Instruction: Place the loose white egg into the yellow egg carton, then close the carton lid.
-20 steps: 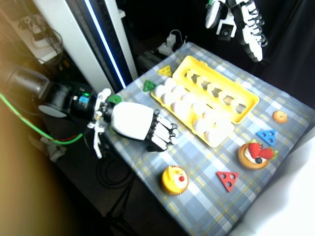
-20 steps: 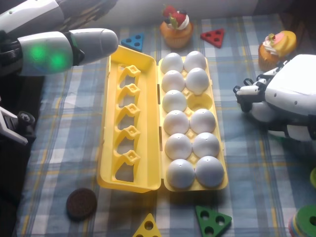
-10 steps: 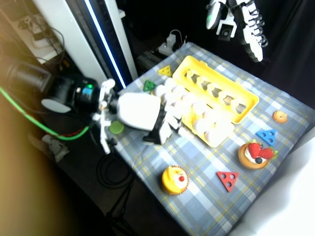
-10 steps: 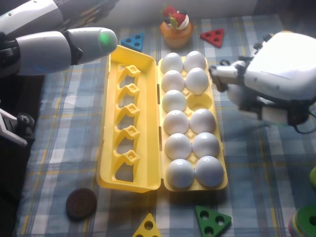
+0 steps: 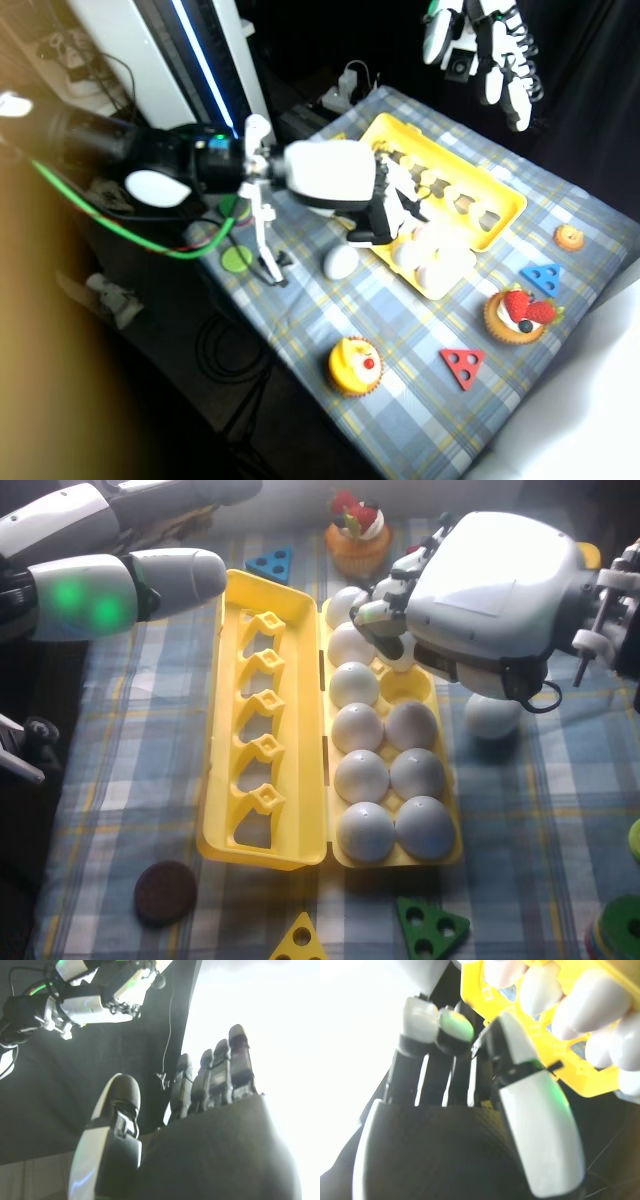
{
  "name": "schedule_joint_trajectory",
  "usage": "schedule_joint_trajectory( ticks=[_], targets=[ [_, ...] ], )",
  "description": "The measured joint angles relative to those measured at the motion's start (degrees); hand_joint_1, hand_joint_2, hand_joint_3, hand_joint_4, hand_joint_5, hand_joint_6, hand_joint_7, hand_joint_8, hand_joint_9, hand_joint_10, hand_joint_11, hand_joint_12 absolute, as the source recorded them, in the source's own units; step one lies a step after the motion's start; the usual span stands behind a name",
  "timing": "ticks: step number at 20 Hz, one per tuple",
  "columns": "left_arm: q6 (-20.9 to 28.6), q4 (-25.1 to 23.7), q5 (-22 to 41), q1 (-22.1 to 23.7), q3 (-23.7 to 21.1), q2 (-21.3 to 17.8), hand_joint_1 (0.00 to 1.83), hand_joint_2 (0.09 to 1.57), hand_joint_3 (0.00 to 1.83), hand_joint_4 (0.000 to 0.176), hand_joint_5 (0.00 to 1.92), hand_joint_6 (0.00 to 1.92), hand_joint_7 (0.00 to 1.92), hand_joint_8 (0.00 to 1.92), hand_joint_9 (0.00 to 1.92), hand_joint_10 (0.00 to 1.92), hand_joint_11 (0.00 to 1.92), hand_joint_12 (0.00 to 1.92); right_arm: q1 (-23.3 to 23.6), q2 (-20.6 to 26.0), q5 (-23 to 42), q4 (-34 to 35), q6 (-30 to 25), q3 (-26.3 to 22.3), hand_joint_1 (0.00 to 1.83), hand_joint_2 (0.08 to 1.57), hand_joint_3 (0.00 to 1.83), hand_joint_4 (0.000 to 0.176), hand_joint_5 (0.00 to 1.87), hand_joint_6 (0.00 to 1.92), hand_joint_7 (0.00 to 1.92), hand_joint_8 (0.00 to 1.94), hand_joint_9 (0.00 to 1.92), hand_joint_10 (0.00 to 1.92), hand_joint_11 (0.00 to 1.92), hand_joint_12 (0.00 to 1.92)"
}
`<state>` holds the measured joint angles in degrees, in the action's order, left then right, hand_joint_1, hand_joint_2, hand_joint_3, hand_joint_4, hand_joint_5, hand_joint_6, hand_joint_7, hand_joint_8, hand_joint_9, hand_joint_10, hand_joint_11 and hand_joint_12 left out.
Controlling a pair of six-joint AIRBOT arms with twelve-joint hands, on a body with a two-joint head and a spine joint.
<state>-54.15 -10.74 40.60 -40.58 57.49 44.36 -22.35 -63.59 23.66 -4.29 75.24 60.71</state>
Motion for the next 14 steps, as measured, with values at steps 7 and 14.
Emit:
schedule_joint_trajectory(
  ticks=[7,14],
  targets=[
    [0.0,0.42,0.48,-0.85,-0.09,-0.55,0.41,1.36,0.0,0.061,0.1,0.0,0.0,0.0,0.0,0.0,0.0,0.0,-0.44,6.93,4.46,1.84,0.0,-5.7,0.99,1.26,0.0,0.0,0.0,0.0,0.0,0.0,0.0,0.0,0.0,0.0],
    [0.02,1.29,2.27,-2.05,-0.55,-1.2,0.46,1.33,0.0,0.044,0.06,0.01,0.0,0.0,0.0,0.0,0.0,0.0,-7.76,14.99,5.57,1.55,-0.81,-10.21,0.68,1.09,0.0,0.0,0.0,0.0,0.0,0.0,0.0,0.0,0.0,0.09]
  ],
)
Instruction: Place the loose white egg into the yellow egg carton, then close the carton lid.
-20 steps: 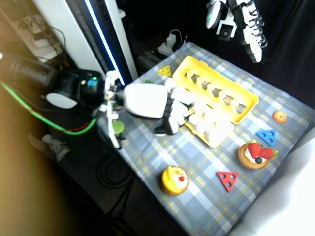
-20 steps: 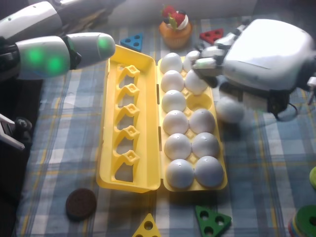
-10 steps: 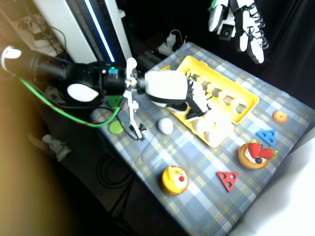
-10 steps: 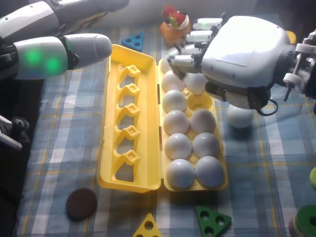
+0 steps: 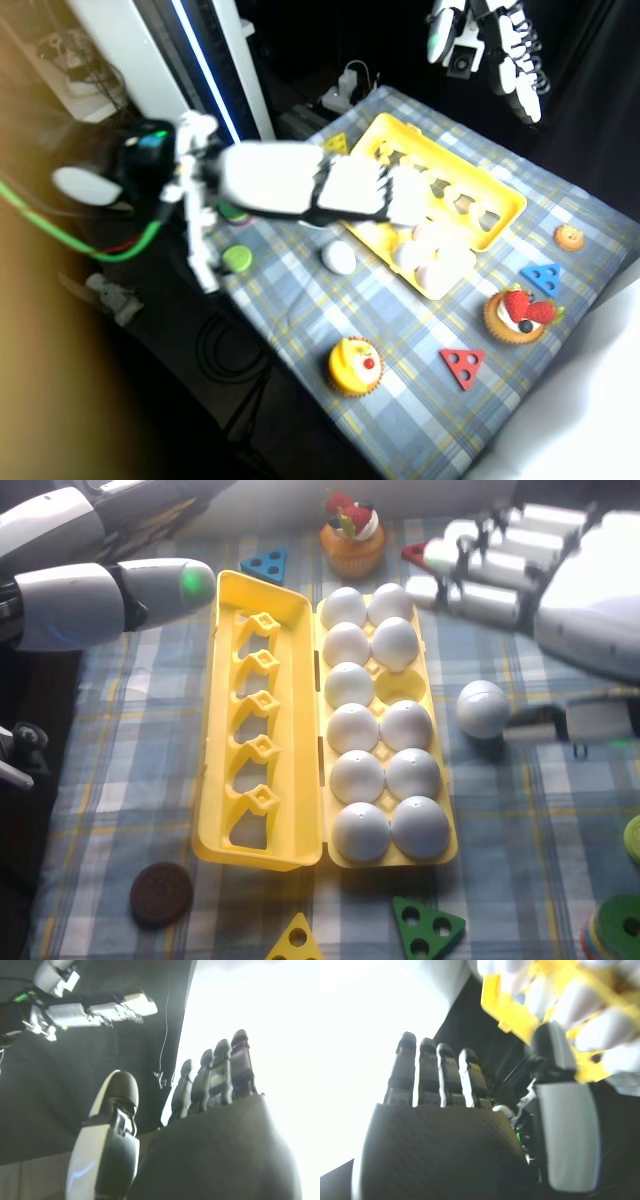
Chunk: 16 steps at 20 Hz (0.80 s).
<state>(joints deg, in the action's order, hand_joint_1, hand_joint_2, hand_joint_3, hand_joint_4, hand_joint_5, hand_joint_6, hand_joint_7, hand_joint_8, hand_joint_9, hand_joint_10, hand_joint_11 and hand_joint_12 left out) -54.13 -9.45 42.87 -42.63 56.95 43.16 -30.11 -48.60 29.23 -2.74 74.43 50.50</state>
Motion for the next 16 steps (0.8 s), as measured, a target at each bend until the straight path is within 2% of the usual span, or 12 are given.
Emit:
schedule_joint_trajectory(
  ticks=[1,2,3,6,7,8,9,11,13,14,15,16],
  targets=[
    [0.0,0.17,0.09,-0.07,0.0,-0.11,0.43,1.34,0.0,0.041,0.06,0.01,0.0,0.0,0.0,0.0,0.0,0.0,-0.63,0.07,0.04,-0.2,-1.01,-0.13,0.69,1.1,0.0,0.0,0.0,0.0,0.0,0.0,0.0,0.0,0.0,0.11],
    [0.0,0.31,0.15,-0.07,0.0,-0.22,0.41,1.33,0.0,0.045,0.06,0.0,0.0,0.0,0.0,0.0,0.0,0.0,-1.07,0.35,-0.04,-0.42,-1.62,-0.15,0.68,1.12,0.0,0.0,0.0,0.0,0.0,0.0,0.0,0.0,0.0,0.32],
    [-0.02,0.52,0.2,-0.07,0.0,-0.52,0.44,1.33,0.0,0.059,0.07,0.0,0.0,0.0,0.0,0.0,0.0,0.0,-1.7,0.63,0.07,-0.55,-1.79,-0.15,0.64,1.16,0.01,0.0,0.0,0.0,0.0,0.0,0.0,0.0,0.0,0.13],
    [-0.02,1.01,0.42,-0.07,0.0,-0.63,0.44,1.32,0.0,0.067,0.06,0.0,0.0,0.0,0.0,0.0,0.0,0.0,-2.27,0.35,-1.88,-0.7,-2.03,0.61,0.72,1.23,0.01,0.0,0.0,0.0,0.0,0.0,0.0,0.0,0.0,0.13],
    [-0.02,0.76,0.59,-0.39,0.0,-0.63,0.43,1.32,0.0,0.067,0.06,0.0,0.0,0.0,0.0,0.0,0.0,0.0,-2.27,-0.26,-2.78,-0.9,-2.03,1.29,0.74,1.23,0.0,0.0,0.0,0.0,0.01,0.01,0.06,0.04,0.0,0.8],
    [-0.02,0.68,0.5,-0.42,0.0,-0.63,0.43,1.32,0.0,0.062,0.06,0.0,0.0,0.0,0.0,0.0,0.0,0.0,-2.27,-0.66,-3.67,-0.74,-2.08,1.7,0.72,1.23,0.0,0.0,0.0,0.0,0.0,0.0,0.04,0.04,0.0,1.09],
    [-0.02,0.68,0.44,-0.44,0.0,-0.63,0.43,1.32,0.0,0.063,0.06,0.0,0.0,0.0,0.0,0.0,0.0,0.0,-2.27,-1.16,-5.03,-0.72,-2.08,2.29,0.78,1.22,0.0,0.0,0.0,0.0,0.03,0.01,0.06,0.07,0.0,1.2],
    [-0.02,1.09,0.46,-0.48,0.0,-0.63,0.42,1.33,0.0,0.061,0.05,0.0,0.0,0.0,0.0,0.0,0.0,0.0,-2.27,-2.36,-6.75,-0.74,-2.12,3.39,0.93,1.19,0.0,0.011,0.01,0.0,0.09,0.02,0.07,0.13,0.0,1.03],
    [-0.02,1.01,0.48,-0.48,0.0,-0.63,0.41,1.33,0.0,0.067,0.03,0.0,0.0,0.0,0.0,0.0,0.0,0.0,-2.27,-3.43,-8.22,-0.87,-2.14,4.13,0.97,1.19,0.0,0.01,0.04,0.02,0.1,0.02,0.08,0.14,0.0,1.03],
    [-0.02,1.03,0.5,-0.48,0.0,-0.63,0.41,1.33,0.0,0.073,0.03,0.0,0.0,0.0,0.0,0.0,0.0,0.0,-2.27,-3.89,-8.61,-0.79,-2.16,4.52,0.99,1.19,0.0,0.0,0.07,0.03,0.1,0.01,0.07,0.14,0.0,0.99],
    [-0.02,1.03,0.52,-0.48,0.0,-0.63,0.41,1.33,0.0,0.081,0.03,0.0,0.0,0.0,0.0,0.0,0.0,0.0,-2.27,-4.28,-8.92,-0.72,-2.14,4.83,0.96,1.2,0.0,0.0,0.07,0.02,0.09,0.0,0.05,0.13,0.0,0.84],
    [-0.02,1.07,0.52,-0.48,0.0,-0.63,0.41,1.33,0.0,0.081,0.03,0.0,0.0,0.0,0.0,0.0,0.0,0.0,-2.27,-4.83,-9.03,-0.74,-2.14,5.38,0.92,1.22,0.0,0.0,0.08,0.03,0.1,0.0,0.06,0.13,0.0,0.85]
  ],
)
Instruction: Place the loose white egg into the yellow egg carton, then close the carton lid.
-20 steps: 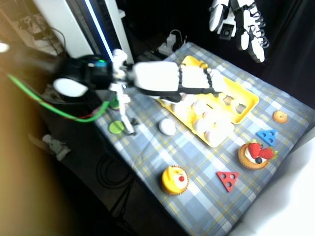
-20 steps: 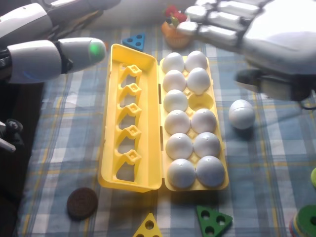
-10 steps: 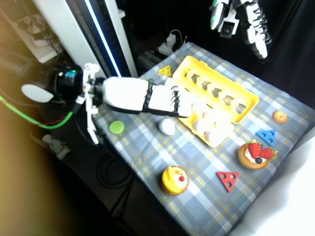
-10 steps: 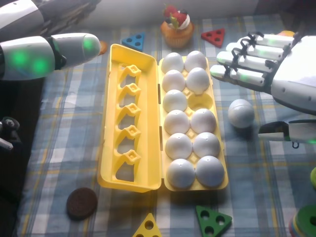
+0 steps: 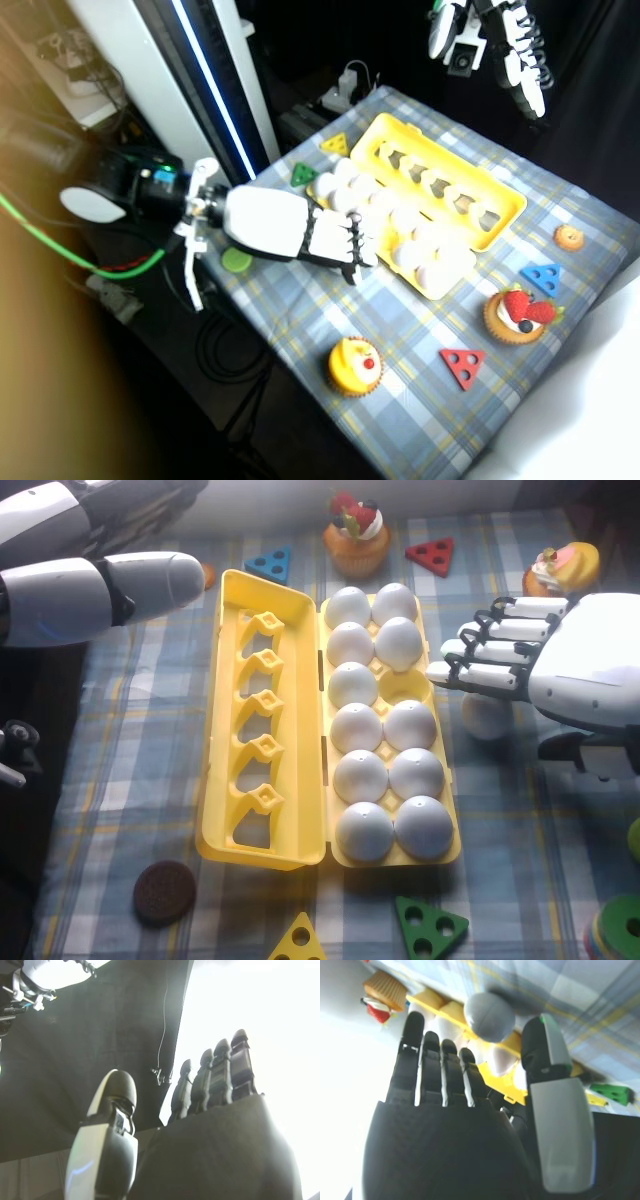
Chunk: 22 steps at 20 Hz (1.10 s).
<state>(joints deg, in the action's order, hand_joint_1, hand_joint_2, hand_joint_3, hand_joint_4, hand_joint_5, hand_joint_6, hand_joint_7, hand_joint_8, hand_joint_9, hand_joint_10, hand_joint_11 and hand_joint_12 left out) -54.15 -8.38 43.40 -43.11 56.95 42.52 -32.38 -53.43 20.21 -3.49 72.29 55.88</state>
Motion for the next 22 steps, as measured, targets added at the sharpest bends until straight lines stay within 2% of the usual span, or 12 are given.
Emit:
schedule_joint_trajectory(
  ticks=[1,2,3,4,5,9,14,18,19,20,21,22],
  targets=[
    [0.0,0.0,0.0,0.0,0.0,0.0,0.4,1.33,0.0,0.089,0.02,0.0,0.0,0.0,0.0,0.0,0.0,0.0,0.02,-0.55,-0.37,0.04,0.0,0.52,0.87,1.24,0.01,0.0,0.1,0.03,0.16,0.02,0.08,0.13,0.0,0.8],
    [0.0,-0.02,0.07,0.0,0.0,0.0,0.42,1.34,0.0,0.08,0.03,0.01,0.0,0.0,0.0,0.0,0.0,0.0,0.02,-0.83,-0.9,0.04,0.0,0.59,0.9,1.25,0.0,0.0,0.2,0.09,0.32,0.06,0.17,0.29,0.0,1.0],
    [0.0,0.07,0.09,-0.04,0.0,0.0,0.44,1.34,0.0,0.079,0.03,0.0,0.0,0.0,0.0,0.0,0.0,0.0,0.02,-1.11,-1.16,0.04,-0.02,0.83,0.94,1.24,0.0,0.0,0.28,0.18,0.44,0.13,0.19,0.71,0.0,1.41],
    [0.0,0.15,-0.04,-0.04,0.0,0.0,0.45,1.34,0.0,0.075,0.04,0.01,0.0,0.0,0.0,0.0,0.0,0.0,0.02,-1.64,-0.83,0.39,-0.09,1.18,1.03,1.23,0.0,0.0,0.36,0.53,0.56,0.47,0.32,1.1,0.09,1.73],
    [0.0,0.09,0.0,-0.04,0.0,0.0,0.46,1.34,0.0,0.065,0.05,0.01,0.0,0.0,0.0,0.0,0.0,0.0,0.02,-1.84,-0.28,0.44,-0.09,1.29,1.12,1.28,0.0,0.0,0.52,1.32,0.74,1.21,0.55,1.27,0.37,1.79],
    [0.0,0.04,0.24,-0.28,0.0,0.0,0.43,1.36,0.0,0.063,0.04,0.0,0.0,0.0,0.0,0.0,0.0,0.0,0.7,-3.76,2.51,0.72,-0.2,2.36,1.21,1.26,0.0,0.0,0.62,1.3,0.85,1.49,1.07,1.5,1.04,1.75],
    [0.0,0.15,0.33,-0.33,0.0,0.0,0.44,1.35,0.0,0.053,0.06,0.01,0.0,0.0,0.0,0.0,0.0,0.0,0.68,-4.17,2.84,0.96,-0.22,2.84,1.22,1.23,0.0,0.0,0.67,1.22,0.87,1.45,1.09,1.46,1.08,1.7],
    [0.0,0.31,0.31,-0.39,0.0,0.0,0.42,1.35,0.0,0.054,0.07,0.01,0.0,0.0,0.0,0.0,0.0,0.0,0.68,-4.17,2.91,1.16,-0.22,2.84,1.19,1.27,0.0,0.0,0.57,1.42,0.83,1.44,0.82,1.49,0.77,1.86],
    [0.0,0.28,0.33,-0.39,0.0,0.0,0.41,1.35,0.0,0.059,0.06,0.01,0.0,0.0,0.0,0.0,0.0,0.0,0.68,-4.11,2.95,1.38,-0.22,2.84,1.27,1.26,0.0,0.0,0.41,1.09,0.73,1.45,0.62,1.51,0.55,1.91],
    [0.0,0.28,0.35,-0.39,0.0,0.0,0.4,1.35,0.0,0.068,0.06,0.0,0.0,0.0,0.0,0.0,0.0,0.0,0.68,-4.04,2.89,1.57,-0.22,2.84,1.17,1.22,0.0,0.0,0.28,0.84,0.51,1.08,0.44,1.3,0.17,1.89],
    [0.0,0.33,0.35,-0.39,0.0,0.0,0.4,1.34,0.0,0.076,0.06,0.0,0.0,0.0,0.0,0.0,0.0,0.0,0.68,-3.82,2.64,1.88,-0.22,2.84,1.14,1.21,0.0,0.0,0.2,0.71,0.37,0.88,0.35,1.17,0.04,1.84],
    [0.0,0.44,0.39,-0.52,0.0,0.0,0.38,1.34,0.0,0.085,0.06,0.0,0.0,0.0,0.0,0.0,0.0,0.0,0.66,-3.43,2.05,2.21,-0.31,2.95,0.97,1.21,0.0,0.014,0.02,0.19,0.07,0.28,0.02,0.53,0.0,1.32]
  ],
)
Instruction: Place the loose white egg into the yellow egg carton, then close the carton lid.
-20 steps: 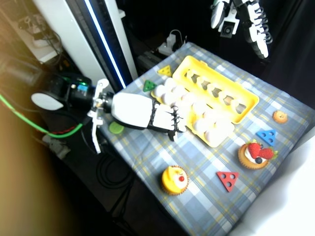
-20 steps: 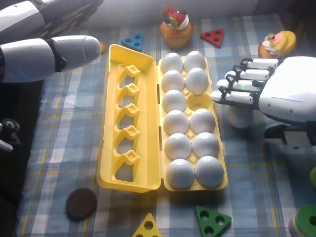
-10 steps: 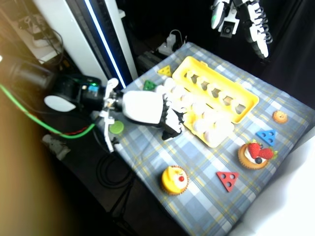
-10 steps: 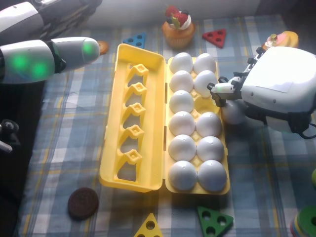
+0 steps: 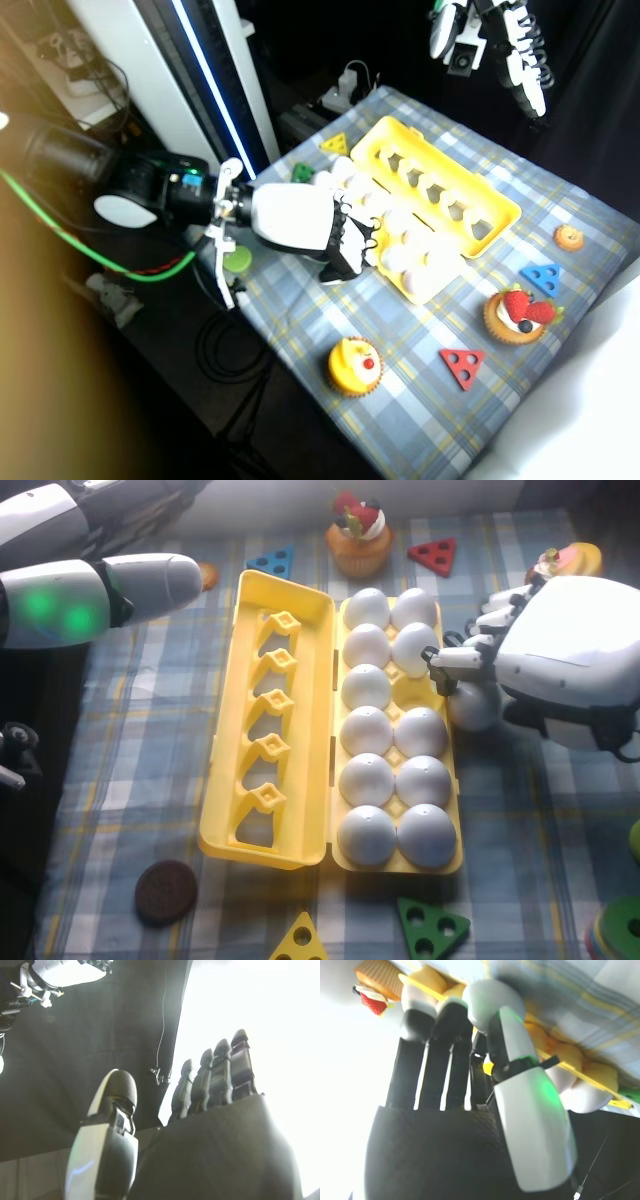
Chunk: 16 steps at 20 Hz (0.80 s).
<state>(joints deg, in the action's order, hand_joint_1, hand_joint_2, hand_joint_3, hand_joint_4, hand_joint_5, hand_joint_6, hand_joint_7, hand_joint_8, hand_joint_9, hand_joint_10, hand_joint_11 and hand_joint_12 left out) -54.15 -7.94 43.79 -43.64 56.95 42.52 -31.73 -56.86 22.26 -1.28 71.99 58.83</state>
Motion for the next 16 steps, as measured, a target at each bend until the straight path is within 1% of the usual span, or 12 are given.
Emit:
schedule_joint_trajectory(
  ticks=[1,2,4,5,6,7,10,11,13,14,15,16],
  targets=[
    [0.0,0.02,0.22,-0.11,0.0,0.0,0.38,1.34,0.0,0.085,0.06,0.0,0.0,0.0,0.0,0.0,0.0,0.0,0.0,0.15,-0.35,0.04,0.04,0.02,0.97,1.21,0.0,0.014,0.02,0.19,0.07,0.28,0.02,0.53,0.0,1.32],
    [0.0,-0.02,0.2,-0.11,0.0,0.0,0.37,1.34,0.0,0.084,0.06,0.0,0.0,0.0,0.0,0.0,0.0,0.0,-0.07,0.28,-0.79,0.2,0.07,0.02,0.85,1.22,0.0,0.045,0.0,0.04,0.01,0.05,0.0,0.15,0.0,1.13],
    [0.0,-0.07,0.48,-0.11,0.0,0.07,0.4,1.34,0.0,0.074,0.07,0.01,0.0,0.0,0.0,0.0,0.0,0.0,-0.76,0.98,-1.75,0.7,0.2,-0.17,0.66,1.19,0.0,0.065,0.0,0.0,0.0,0.0,0.0,0.0,0.0,0.11],
    [0.0,0.02,0.5,-0.11,0.0,0.07,0.4,1.34,0.0,0.066,0.08,0.01,0.0,0.0,0.0,0.0,0.0,0.0,-0.79,1.62,-1.77,0.72,0.2,-0.44,0.73,1.18,0.0,0.054,0.0,0.0,0.0,0.0,0.0,0.0,0.08,0.06],
    [0.0,0.02,0.46,-0.11,0.0,0.07,0.41,1.34,0.0,0.058,0.09,0.01,0.01,0.0,0.0,0.0,0.0,0.0,-0.79,2.51,-1.05,0.79,0.22,-1.01,0.75,1.17,0.0,0.032,0.0,0.0,0.0,0.0,0.0,0.0,0.02,0.53],
    [0.0,0.0,0.52,-0.11,0.0,0.07,0.4,1.34,0.0,0.06,0.09,0.01,0.01,0.0,0.0,0.0,0.0,0.0,-0.79,3.56,0.66,0.83,0.24,-1.66,0.75,1.17,0.0,0.037,0.0,0.0,0.0,0.0,0.01,0.0,0.0,0.96],
    [0.0,0.04,0.66,-0.2,0.0,0.07,0.41,1.34,0.0,0.059,0.09,0.01,0.0,0.0,0.0,0.0,0.0,0.0,-0.74,6.08,2.67,0.85,0.24,-3.34,0.77,1.19,0.0,0.0,0.0,0.0,0.01,0.0,0.07,0.04,0.0,1.31],
    [0.0,0.07,0.7,-0.24,0.0,0.07,0.45,1.33,0.0,0.061,0.09,0.01,0.0,0.0,0.0,0.0,0.0,0.0,-0.74,6.71,2.8,0.9,0.24,-3.85,0.85,1.17,0.0,0.0,0.0,0.0,0.0,0.0,0.05,0.04,0.0,1.25],
    [0.0,0.28,0.96,-0.55,0.0,0.07,0.42,1.34,0.0,0.069,0.07,0.0,0.0,0.0,0.0,0.0,0.0,0.0,-0.74,7.54,2.95,0.7,0.26,-4.66,0.86,1.15,0.0,0.001,0.0,0.0,0.01,0.0,0.07,0.06,0.0,1.2],
    [0.0,0.46,0.98,-0.9,0.0,0.07,0.45,1.34,0.0,0.071,0.08,0.0,0.0,0.0,0.0,0.0,0.0,0.0,-0.9,8.04,3.06,0.7,0.26,-5.14,0.89,1.14,0.0,0.011,0.0,0.0,0.02,0.0,0.07,0.07,0.0,1.22],
    [-0.02,0.61,0.83,-0.94,-0.13,0.07,0.45,1.35,0.0,0.066,0.07,0.0,0.0,0.0,0.0,0.0,0.0,0.0,-1.38,8.44,3.48,0.59,0.26,-5.31,0.84,1.15,0.0,0.032,0.0,0.0,0.01,0.0,0.05,0.06,0.0,1.22],
    [-0.04,0.7,0.76,-0.94,-0.24,0.04,0.45,1.35,0.0,0.066,0.07,0.0,0.0,0.0,0.0,0.0,0.0,0.0,-1.4,8.57,3.3,0.68,0.26,-5.4,0.84,1.15,0.0,0.032,0.0,0.0,0.01,0.0,0.05,0.06,0.0,1.22]
  ],
)
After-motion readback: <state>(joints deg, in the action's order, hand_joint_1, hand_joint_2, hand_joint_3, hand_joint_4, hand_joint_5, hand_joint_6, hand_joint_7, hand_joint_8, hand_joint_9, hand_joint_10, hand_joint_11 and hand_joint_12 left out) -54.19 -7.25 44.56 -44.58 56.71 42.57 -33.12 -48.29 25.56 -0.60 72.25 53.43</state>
